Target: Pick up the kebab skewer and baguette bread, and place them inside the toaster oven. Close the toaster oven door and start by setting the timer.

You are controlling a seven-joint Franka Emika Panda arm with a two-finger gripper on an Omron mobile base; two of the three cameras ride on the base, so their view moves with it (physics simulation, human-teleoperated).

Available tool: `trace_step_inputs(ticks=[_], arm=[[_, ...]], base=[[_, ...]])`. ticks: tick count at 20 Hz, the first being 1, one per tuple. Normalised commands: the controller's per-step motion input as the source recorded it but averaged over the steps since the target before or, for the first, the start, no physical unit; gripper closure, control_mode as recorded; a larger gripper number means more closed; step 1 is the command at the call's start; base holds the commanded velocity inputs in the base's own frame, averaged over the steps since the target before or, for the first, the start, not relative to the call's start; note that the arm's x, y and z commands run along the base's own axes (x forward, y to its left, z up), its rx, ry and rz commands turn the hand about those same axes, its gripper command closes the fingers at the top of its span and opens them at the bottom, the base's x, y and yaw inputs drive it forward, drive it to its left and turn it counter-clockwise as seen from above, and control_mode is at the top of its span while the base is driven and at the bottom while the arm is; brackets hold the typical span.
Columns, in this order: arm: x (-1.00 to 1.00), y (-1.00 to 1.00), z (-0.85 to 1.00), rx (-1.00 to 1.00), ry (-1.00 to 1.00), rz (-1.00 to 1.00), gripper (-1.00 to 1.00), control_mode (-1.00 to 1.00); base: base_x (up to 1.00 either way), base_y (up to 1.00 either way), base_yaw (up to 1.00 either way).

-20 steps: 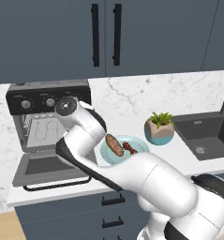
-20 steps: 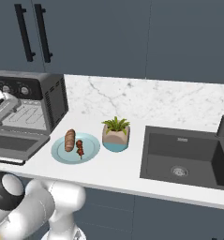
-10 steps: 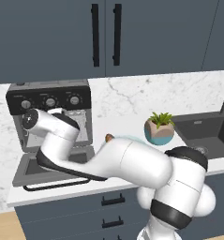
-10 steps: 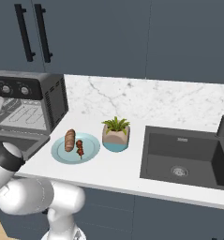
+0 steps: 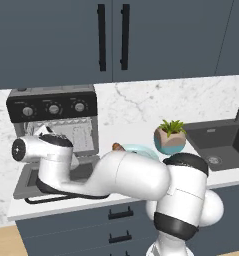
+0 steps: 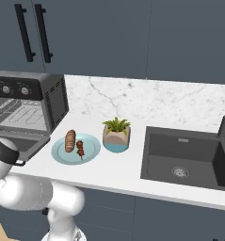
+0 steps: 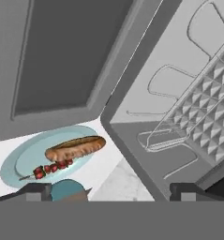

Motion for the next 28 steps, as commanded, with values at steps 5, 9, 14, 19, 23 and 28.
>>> trace_step_inputs(ticks=[5, 9, 14, 19, 23, 28], arm=[[0.41, 0.06, -0.07, -0.26, 0.07, 0.22, -1.00, -1.00], [0.53, 0.04, -0.07, -0.17, 0.07, 0.20, -1.00, -1.00], [0.34, 0.29, -0.18, -0.12, 0.06, 0.14, -1.00, -1.00], [0.26, 0.38, -0.17, -0.05, 0.07, 0.08, -1.00, -1.00], [0.15, 0.29, -0.08, 0.00, 0.00, 0.05, -1.00, -1.00], [0.14, 0.07, -0.08, 0.00, 0.00, 0.00, -1.00, -1.00]], base=[[0.00, 0.00, 0.00], [0.00, 0.00, 0.00], [0.00, 0.00, 0.00], [0.00, 0.00, 0.00], [0.00, 0.00, 0.00], [0.00, 0.00, 0.00]])
